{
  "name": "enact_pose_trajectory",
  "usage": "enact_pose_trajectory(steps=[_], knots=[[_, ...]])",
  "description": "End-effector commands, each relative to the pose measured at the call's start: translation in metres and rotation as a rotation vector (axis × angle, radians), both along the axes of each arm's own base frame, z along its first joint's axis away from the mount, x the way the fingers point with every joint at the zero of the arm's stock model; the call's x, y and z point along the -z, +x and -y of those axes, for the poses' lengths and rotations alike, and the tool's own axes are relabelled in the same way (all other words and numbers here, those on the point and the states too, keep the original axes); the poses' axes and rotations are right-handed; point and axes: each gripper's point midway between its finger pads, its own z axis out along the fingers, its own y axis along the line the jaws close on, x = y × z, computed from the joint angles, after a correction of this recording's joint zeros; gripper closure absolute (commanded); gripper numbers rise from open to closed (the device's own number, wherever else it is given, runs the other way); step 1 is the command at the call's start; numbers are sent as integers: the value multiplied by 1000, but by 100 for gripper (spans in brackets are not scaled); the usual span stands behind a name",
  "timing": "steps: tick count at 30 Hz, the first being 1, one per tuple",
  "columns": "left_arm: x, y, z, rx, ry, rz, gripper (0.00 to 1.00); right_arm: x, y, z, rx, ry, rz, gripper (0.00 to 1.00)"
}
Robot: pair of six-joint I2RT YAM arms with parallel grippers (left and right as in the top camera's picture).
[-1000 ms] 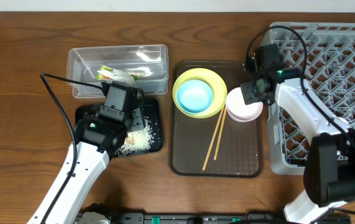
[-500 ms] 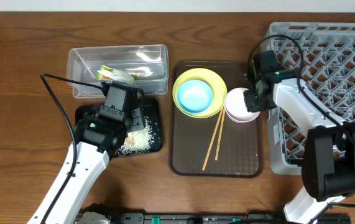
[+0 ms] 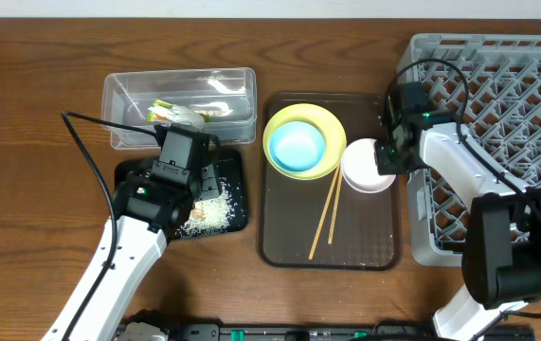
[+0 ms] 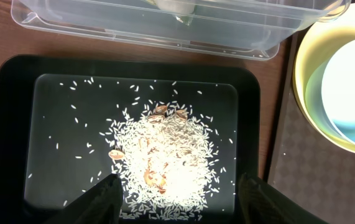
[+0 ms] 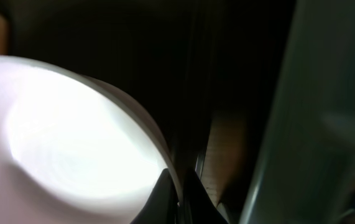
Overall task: Sort waste into correct bins and load items into the dishwasher rack
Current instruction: 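Reach the right gripper to the pink bowl and grasp its rim, then lift the pink bowl with the right gripper over the dish rack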
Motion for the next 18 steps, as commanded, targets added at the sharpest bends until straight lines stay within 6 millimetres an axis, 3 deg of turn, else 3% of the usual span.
enact_pose_trajectory(steps=[1, 7, 11, 18], knots=[[-2, 1, -4, -25, 8, 8, 37, -43, 26, 13, 46, -55, 143, 99], [-2, 1, -4, -25, 8, 9, 37, -117, 54, 38, 116, -175, 401, 99], [-2, 1, -4, -25, 8, 9, 37, -165, 73, 66, 227, -320, 601, 99], [-2, 1, -4, -25, 8, 9, 37, -226, 99, 101, 311, -545, 840, 99]])
